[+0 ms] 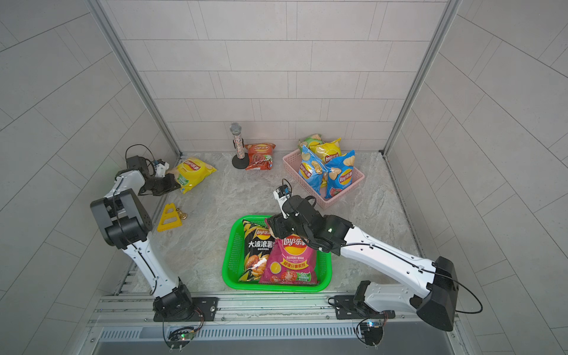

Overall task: Put the potato chips into the basket
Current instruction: Pick up the potato chip from the corner of the board.

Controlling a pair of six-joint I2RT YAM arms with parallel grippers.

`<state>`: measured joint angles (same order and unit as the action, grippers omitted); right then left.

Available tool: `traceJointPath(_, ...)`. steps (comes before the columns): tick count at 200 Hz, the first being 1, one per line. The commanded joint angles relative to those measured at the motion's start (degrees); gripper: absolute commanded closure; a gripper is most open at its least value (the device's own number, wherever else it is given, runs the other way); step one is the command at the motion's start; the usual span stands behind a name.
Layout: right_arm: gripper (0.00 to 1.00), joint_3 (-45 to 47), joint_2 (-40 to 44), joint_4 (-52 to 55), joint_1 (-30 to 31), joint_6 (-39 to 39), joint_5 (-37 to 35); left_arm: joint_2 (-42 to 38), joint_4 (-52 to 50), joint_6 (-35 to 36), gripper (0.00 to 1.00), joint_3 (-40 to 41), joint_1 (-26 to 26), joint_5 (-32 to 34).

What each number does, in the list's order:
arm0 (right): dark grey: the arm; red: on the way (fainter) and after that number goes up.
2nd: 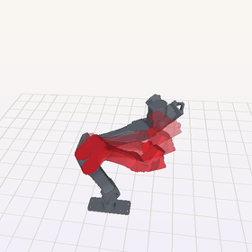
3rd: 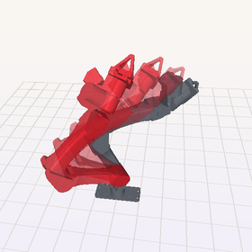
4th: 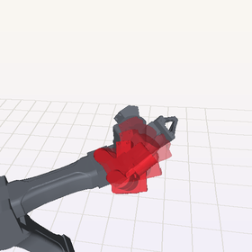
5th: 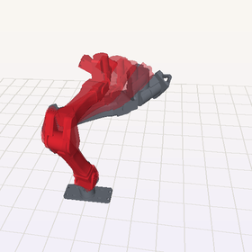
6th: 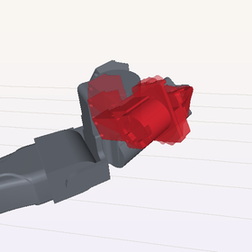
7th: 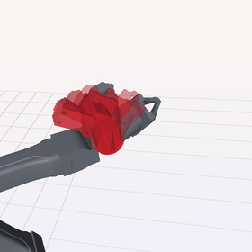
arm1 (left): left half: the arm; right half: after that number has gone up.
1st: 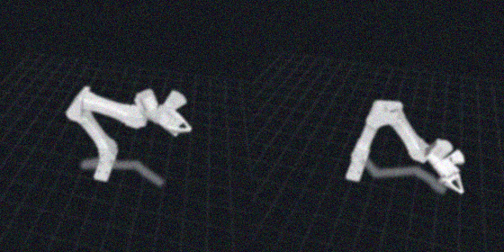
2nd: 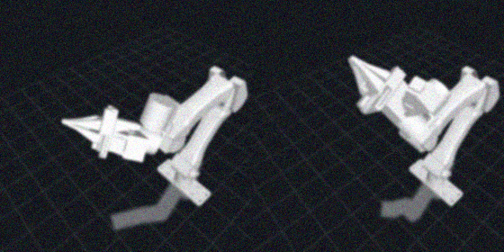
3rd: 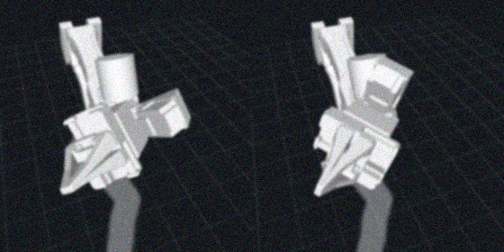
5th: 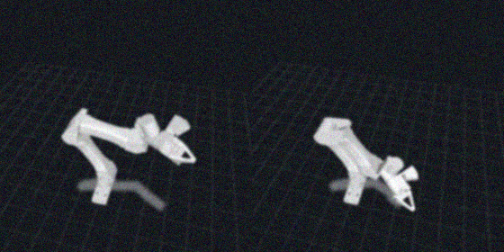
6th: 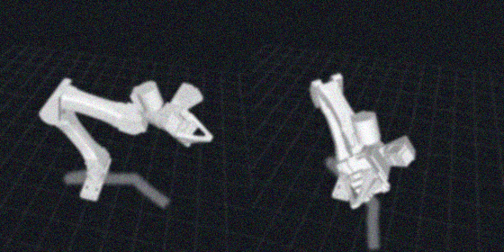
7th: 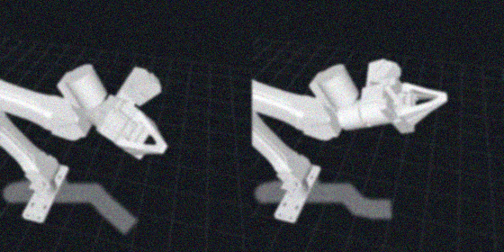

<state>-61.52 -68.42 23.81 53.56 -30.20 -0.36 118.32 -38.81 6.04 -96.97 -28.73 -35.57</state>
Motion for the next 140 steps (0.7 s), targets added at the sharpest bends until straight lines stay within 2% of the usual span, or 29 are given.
traceJointPath(1, 0.37, -0.56, 1.44, -0.67, 0.1, 0.38, -1.13, -6.08, 1.89, -2.89, 1.0, 0.14, 0.51, -4.24)
traceJointPath(90, 0.36, 2.53, 6.1, -5.38, 0.06, 1.09, 0.36, -25.85, 2.08, -8.12, 1.0, 0.79, 5.35, -6.71)
traceJointPath(140, 0.36, 3.05, 7.94, -5.63, 0.07, 1.37, -0.32, -39.36, 2.11, -11.34, 1.0, 7.15, 11.46, -6.15)
